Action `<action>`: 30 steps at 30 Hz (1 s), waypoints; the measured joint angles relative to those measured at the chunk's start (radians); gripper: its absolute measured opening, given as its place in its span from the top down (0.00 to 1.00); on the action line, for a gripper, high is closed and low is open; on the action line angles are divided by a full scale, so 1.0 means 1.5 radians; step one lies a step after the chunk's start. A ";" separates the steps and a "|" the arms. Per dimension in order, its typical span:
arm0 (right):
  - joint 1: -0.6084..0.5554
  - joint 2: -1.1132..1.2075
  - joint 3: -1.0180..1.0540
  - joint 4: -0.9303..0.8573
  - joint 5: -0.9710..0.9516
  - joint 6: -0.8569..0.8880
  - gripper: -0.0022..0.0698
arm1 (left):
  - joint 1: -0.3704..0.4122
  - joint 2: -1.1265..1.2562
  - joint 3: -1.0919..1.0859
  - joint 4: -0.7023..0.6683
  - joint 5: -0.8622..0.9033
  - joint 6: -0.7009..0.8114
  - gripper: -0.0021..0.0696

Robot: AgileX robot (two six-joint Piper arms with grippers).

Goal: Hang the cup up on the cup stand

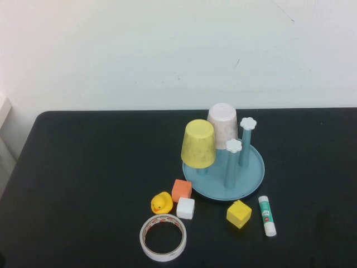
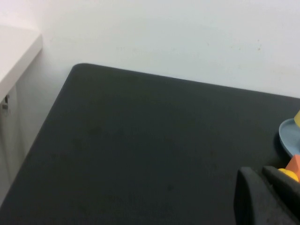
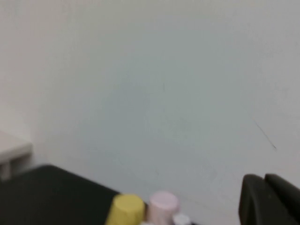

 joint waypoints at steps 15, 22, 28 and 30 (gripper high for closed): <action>-0.168 -0.098 0.178 -0.849 -0.016 0.940 0.97 | 0.004 0.000 0.000 0.000 0.007 0.000 0.97; -0.360 -0.220 0.194 -1.140 0.280 1.206 0.97 | 0.004 0.000 0.000 0.000 0.007 0.000 0.97; -0.363 -0.226 0.236 -1.204 0.257 1.322 0.97 | 0.004 0.000 0.000 0.000 0.009 0.000 0.97; -0.363 -0.226 0.237 -1.208 0.256 1.338 0.97 | 0.004 -0.001 0.000 0.002 0.013 0.000 0.97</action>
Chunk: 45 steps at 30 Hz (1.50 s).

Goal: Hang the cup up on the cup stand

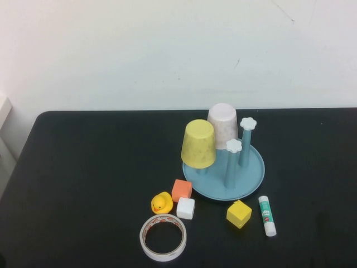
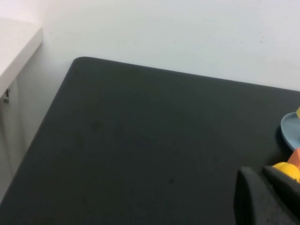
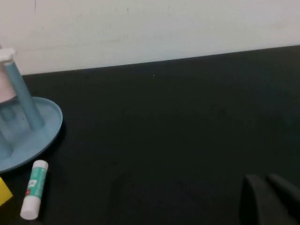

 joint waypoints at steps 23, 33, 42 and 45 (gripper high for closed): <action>0.000 0.000 0.000 -0.004 0.010 0.018 0.97 | 0.000 0.000 0.000 0.000 0.009 0.000 0.97; 0.000 0.000 0.000 -0.004 0.010 0.018 0.97 | 0.000 0.000 0.000 0.000 0.009 0.000 0.97; 0.000 0.000 -0.001 -0.005 0.015 0.018 0.97 | 0.000 -0.041 0.000 0.148 0.043 0.000 0.97; 0.000 0.000 -0.001 -0.005 0.015 0.018 0.97 | 0.000 -0.088 0.000 0.174 0.092 0.000 0.97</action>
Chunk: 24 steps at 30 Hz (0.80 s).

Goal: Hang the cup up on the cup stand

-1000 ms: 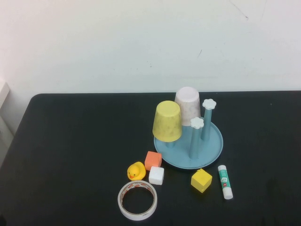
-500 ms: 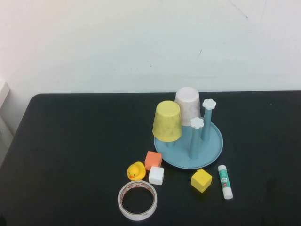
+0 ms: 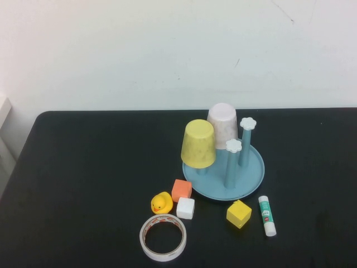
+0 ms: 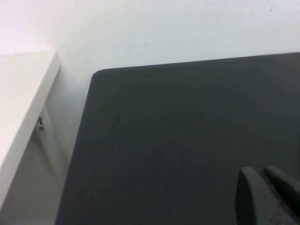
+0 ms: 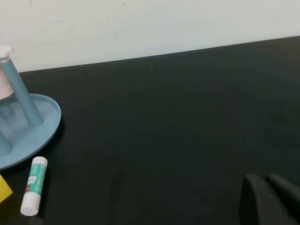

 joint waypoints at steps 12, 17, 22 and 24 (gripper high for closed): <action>0.000 0.000 -0.001 -0.001 0.003 0.000 0.97 | 0.013 -0.048 -0.001 -0.004 0.086 0.067 0.97; 0.000 0.000 -0.001 -0.001 0.003 0.000 0.97 | 0.014 -0.048 -0.001 -0.004 0.086 0.081 0.97; 0.000 0.000 -0.001 -0.001 0.004 0.000 0.97 | 0.014 -0.048 -0.001 -0.004 0.088 0.084 0.97; 0.000 0.000 -0.001 -0.001 0.004 0.000 0.97 | 0.014 -0.048 -0.001 -0.004 0.088 0.086 0.97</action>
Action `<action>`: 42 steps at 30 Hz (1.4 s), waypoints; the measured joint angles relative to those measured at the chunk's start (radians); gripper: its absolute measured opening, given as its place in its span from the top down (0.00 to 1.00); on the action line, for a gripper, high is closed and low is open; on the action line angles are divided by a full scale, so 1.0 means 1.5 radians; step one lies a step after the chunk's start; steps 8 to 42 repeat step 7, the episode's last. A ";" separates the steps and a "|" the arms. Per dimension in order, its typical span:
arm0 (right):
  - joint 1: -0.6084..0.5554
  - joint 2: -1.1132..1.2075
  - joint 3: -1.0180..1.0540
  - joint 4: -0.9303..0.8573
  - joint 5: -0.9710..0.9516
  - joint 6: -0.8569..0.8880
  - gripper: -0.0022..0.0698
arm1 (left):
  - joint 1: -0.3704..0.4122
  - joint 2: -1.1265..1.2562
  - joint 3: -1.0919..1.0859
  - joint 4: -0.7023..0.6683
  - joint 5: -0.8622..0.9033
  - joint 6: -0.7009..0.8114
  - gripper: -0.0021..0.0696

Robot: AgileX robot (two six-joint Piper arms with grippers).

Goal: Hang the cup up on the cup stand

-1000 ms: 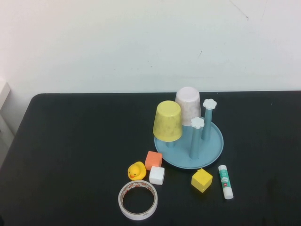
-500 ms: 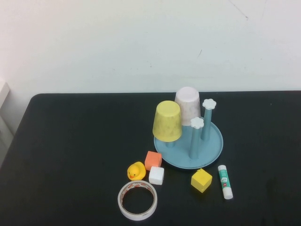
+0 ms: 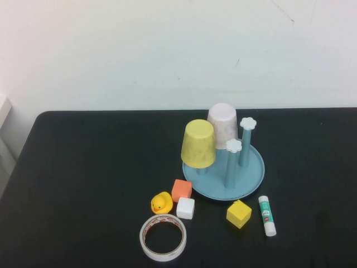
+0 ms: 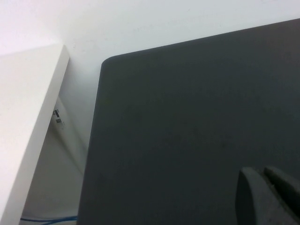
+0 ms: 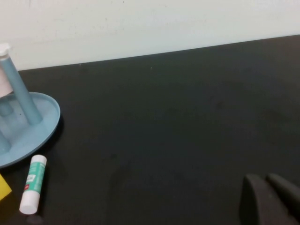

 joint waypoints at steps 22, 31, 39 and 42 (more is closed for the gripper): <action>0.000 0.000 0.000 0.000 0.000 0.000 0.97 | 0.015 -0.001 0.000 0.000 0.000 0.000 0.97; 0.000 0.000 0.000 0.000 0.000 0.000 0.97 | 0.015 -0.001 0.000 0.000 0.000 0.000 0.97; 0.000 0.000 0.000 0.000 0.000 0.000 0.97 | 0.015 -0.001 0.000 0.000 0.000 0.000 0.97; 0.000 0.000 0.000 0.000 0.000 0.000 0.97 | 0.015 -0.001 0.000 0.000 0.000 0.000 0.97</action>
